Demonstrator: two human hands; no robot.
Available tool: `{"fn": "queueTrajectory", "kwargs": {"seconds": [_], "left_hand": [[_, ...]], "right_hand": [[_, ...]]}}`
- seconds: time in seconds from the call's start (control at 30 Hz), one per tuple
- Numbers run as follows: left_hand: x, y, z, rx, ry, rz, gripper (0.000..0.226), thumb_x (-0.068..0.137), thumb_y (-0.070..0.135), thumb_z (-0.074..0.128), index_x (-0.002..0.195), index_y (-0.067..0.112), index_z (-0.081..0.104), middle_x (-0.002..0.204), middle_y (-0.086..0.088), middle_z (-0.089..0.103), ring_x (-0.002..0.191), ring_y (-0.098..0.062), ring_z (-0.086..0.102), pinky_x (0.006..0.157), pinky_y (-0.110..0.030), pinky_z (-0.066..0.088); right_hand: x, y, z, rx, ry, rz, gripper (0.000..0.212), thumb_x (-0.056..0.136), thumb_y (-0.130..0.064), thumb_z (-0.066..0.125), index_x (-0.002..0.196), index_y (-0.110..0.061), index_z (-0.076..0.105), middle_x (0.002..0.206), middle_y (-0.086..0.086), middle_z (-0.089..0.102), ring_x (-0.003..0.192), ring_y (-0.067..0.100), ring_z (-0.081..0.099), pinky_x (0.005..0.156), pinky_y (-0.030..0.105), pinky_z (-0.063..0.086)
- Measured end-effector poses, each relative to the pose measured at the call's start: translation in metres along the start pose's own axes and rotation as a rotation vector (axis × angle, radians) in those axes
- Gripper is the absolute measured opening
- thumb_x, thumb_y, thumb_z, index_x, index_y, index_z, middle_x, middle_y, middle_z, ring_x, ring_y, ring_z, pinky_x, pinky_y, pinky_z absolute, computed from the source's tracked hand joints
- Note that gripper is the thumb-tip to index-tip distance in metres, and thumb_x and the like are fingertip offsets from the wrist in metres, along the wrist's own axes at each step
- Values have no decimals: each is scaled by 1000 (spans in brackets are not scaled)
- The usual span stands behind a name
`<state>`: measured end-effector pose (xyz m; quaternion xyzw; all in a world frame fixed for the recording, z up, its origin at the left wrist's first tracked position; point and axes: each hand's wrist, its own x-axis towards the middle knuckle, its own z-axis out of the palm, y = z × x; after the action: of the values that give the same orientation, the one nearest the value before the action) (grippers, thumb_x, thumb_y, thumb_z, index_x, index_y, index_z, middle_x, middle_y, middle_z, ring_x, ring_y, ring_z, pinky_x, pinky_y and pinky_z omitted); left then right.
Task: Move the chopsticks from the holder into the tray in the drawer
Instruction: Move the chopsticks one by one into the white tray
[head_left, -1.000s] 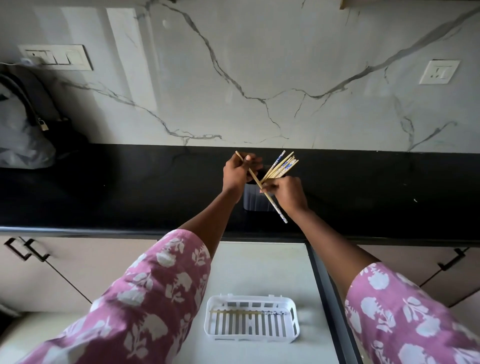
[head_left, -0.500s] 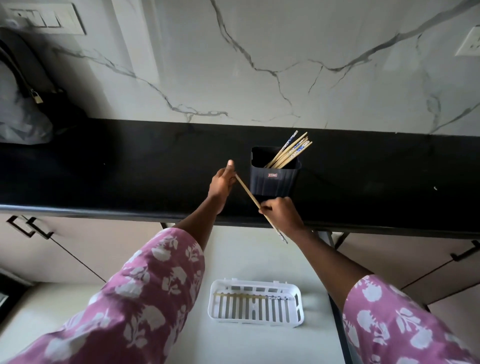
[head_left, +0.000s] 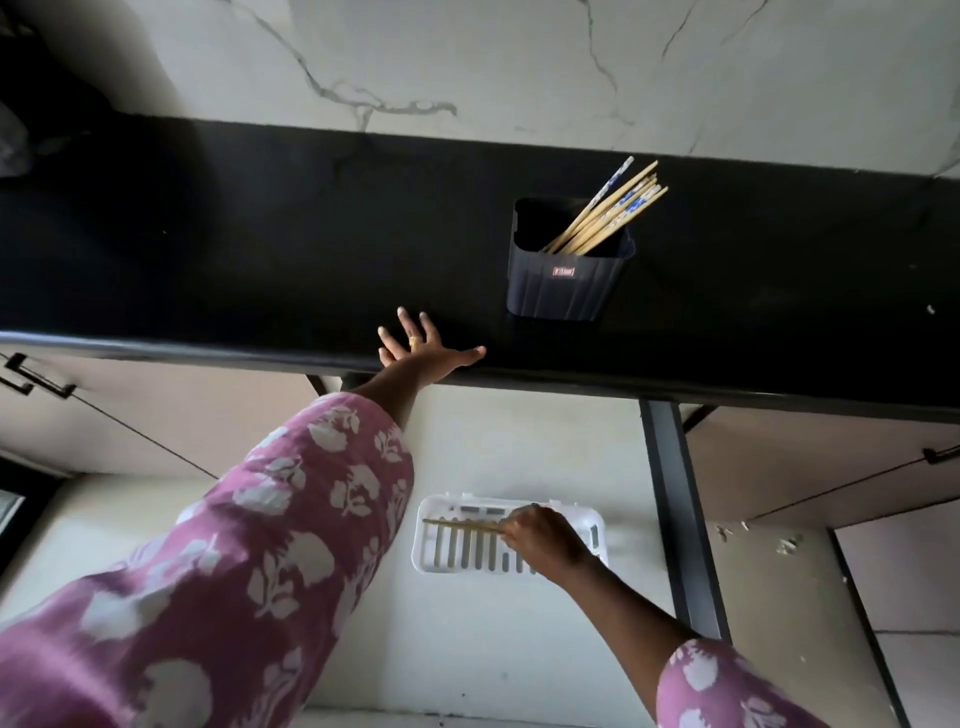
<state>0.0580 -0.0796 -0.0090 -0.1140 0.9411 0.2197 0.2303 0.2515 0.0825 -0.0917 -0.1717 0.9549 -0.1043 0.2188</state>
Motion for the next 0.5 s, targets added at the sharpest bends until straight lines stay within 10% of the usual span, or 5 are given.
{"fn": "queueTrajectory", "kwargs": {"seconds": [0.33,0.5], "left_hand": [[5,5,-3,79,-52,-22,121,63,82,53,148,28,-15,155,2,-27,138,-47,-22,114,-53,-3],[5,5,-1,89,-45,-34,121,62,84,51,148,31,-15,155,5,-27,139,-45,-22,114,-52,-4]], "right_hand": [[10,-12,26,45,-73,77,26,92,-6,37,91,-1,63,111,19,65,106,32,59,82,33,46],[18,-14,23,173,-118,142,32,92,-7,38,64,-11,54,77,10,63,83,26,57,70,31,40]]}}
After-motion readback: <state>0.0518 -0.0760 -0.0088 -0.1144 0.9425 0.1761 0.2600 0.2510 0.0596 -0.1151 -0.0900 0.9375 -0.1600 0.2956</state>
